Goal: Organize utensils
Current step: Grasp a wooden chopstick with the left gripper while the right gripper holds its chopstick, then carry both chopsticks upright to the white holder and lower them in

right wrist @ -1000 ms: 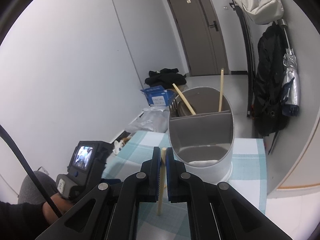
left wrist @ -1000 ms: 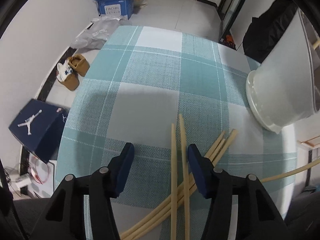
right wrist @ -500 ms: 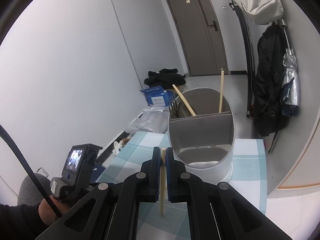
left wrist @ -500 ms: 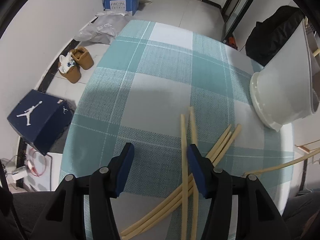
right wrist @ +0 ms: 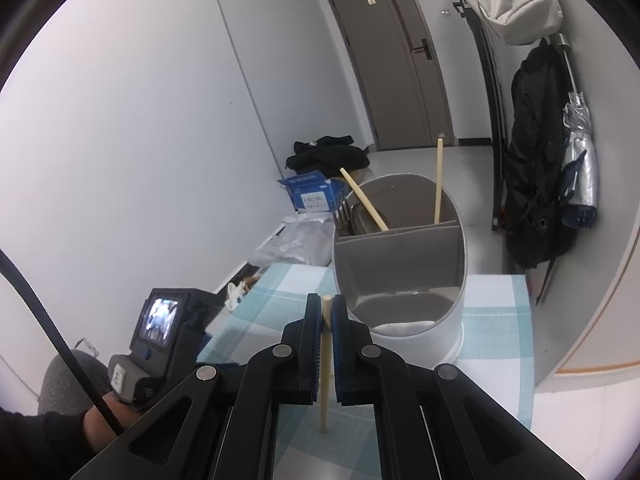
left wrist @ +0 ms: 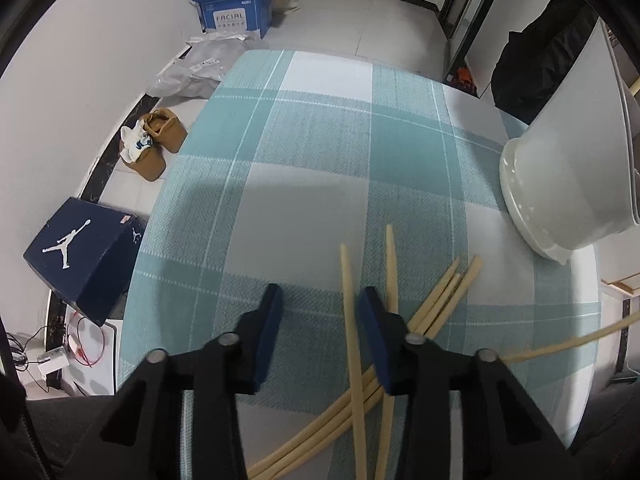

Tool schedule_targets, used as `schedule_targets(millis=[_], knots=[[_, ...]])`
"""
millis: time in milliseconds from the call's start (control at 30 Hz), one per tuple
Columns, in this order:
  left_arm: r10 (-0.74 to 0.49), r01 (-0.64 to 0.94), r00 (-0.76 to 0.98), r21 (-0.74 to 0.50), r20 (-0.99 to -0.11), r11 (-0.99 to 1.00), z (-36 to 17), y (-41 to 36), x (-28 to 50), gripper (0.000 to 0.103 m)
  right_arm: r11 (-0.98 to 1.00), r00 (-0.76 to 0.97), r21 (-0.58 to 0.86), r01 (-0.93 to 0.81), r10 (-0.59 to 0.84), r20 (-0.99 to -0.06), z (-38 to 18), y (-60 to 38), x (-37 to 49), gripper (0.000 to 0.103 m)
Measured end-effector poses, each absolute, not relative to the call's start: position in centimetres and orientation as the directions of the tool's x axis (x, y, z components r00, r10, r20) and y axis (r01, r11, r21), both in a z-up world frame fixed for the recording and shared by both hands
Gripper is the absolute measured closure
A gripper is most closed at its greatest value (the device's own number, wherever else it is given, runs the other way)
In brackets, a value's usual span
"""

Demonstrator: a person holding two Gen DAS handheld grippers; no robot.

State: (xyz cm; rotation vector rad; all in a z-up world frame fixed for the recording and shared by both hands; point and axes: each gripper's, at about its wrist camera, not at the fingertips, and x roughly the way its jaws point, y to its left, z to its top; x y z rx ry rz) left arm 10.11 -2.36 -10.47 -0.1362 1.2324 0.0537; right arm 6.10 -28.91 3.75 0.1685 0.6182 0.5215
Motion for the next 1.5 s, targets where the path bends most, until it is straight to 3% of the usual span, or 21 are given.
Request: schedule_targets(millis=[100,300,400,667,900,1000,1500], knots=[[-0.035,-0.116,0.334,-0.078,-0.942,0.99,-10.5,-2.6,10.3,0.09,0.858,0.691,0.301,-0.416,0.513,-0.508,3.7,-29.0,6.1,0.099],[-0.037,-0.112,0.344,-0.08,-0.938,0.99,-10.6,-2.9,10.6,0.101,0.863,0.694,0.303,-0.405,0.506,-0.513,3.6,-29.2,6.3,0.099],[-0.001,-0.119,0.37,-0.049,-0.929,0.992,-10.4,-3.0,10.6,0.101,0.863,0.693,0.301,-0.406,0.505,-0.514,3.7,-29.1,6.3,0.099],[-0.069,-0.15,0.458,-0.154,-0.886,0.977,-8.4,-2.0,10.6,0.101,0.87,0.699,0.292,-0.397,0.493,-0.518,3.8,-29.2,6.2,0.099],[-0.127,-0.129,0.682,-0.29,-0.72,0.948,-3.3,-0.6,8.0,0.101,0.88,0.715,0.27,-0.392,0.476,-0.512,4.2,-29.0,5.4,0.099],[-0.14,-0.12,0.713,-0.317,-0.687,0.941,-2.5,-0.5,7.1,0.102,0.883,0.722,0.257,-0.392,0.469,-0.509,4.3,-28.7,4.9,0.099],[-0.171,0.018,0.758,-0.242,-0.629,0.97,1.0,-2.7,4.1,0.102,0.897,0.75,0.213,-0.386,0.44,-0.493,5.0,-28.3,2.9,0.099]])
